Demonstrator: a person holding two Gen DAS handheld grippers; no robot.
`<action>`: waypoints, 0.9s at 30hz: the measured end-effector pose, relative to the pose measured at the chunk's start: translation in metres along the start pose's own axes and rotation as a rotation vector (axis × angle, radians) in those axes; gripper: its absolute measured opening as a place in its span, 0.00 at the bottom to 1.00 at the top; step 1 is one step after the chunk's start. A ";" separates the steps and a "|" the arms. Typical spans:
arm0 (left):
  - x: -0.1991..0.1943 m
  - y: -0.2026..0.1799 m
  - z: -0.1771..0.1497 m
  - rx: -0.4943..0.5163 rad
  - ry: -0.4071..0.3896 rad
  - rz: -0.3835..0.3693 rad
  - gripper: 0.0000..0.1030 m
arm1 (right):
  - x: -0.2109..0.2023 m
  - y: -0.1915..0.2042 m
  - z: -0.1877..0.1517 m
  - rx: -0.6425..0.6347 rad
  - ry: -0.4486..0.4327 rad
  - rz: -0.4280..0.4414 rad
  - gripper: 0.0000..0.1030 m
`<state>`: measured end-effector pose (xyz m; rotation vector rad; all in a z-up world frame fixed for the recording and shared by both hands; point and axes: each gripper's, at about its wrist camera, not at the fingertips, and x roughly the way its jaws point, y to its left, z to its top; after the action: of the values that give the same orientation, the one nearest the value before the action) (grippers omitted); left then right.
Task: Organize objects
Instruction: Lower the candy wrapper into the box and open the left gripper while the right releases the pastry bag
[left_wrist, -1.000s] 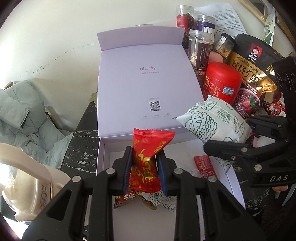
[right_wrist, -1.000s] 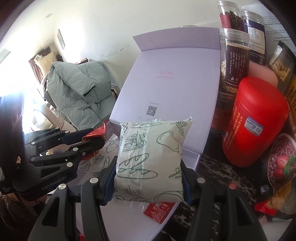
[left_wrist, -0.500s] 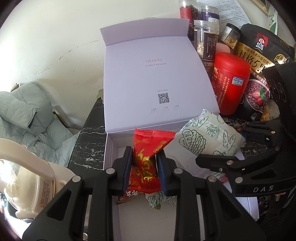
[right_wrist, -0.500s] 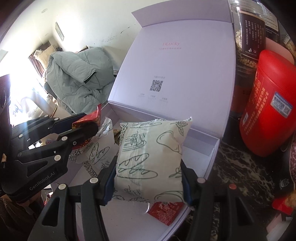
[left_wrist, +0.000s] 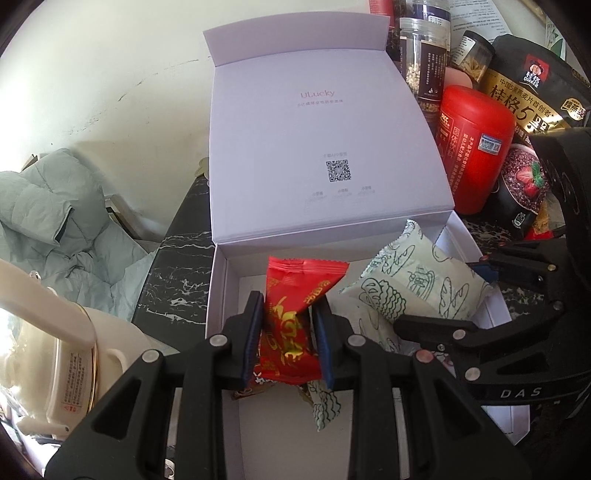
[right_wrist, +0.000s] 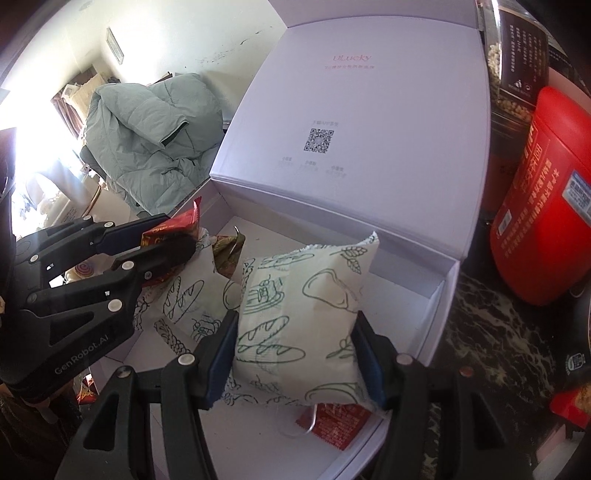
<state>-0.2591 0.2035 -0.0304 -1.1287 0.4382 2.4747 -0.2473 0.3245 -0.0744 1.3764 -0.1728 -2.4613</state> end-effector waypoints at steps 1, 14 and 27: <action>0.000 0.000 0.000 -0.003 0.001 0.000 0.24 | -0.001 0.000 0.000 0.002 -0.001 -0.001 0.60; -0.007 -0.003 -0.002 -0.021 0.015 0.009 0.25 | -0.019 0.004 -0.001 0.009 -0.039 -0.014 0.60; -0.047 0.001 -0.003 -0.032 -0.033 0.064 0.46 | -0.055 0.029 -0.003 -0.039 -0.114 -0.101 0.60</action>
<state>-0.2292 0.1913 0.0034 -1.1011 0.4340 2.5604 -0.2118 0.3159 -0.0237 1.2592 -0.0827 -2.6135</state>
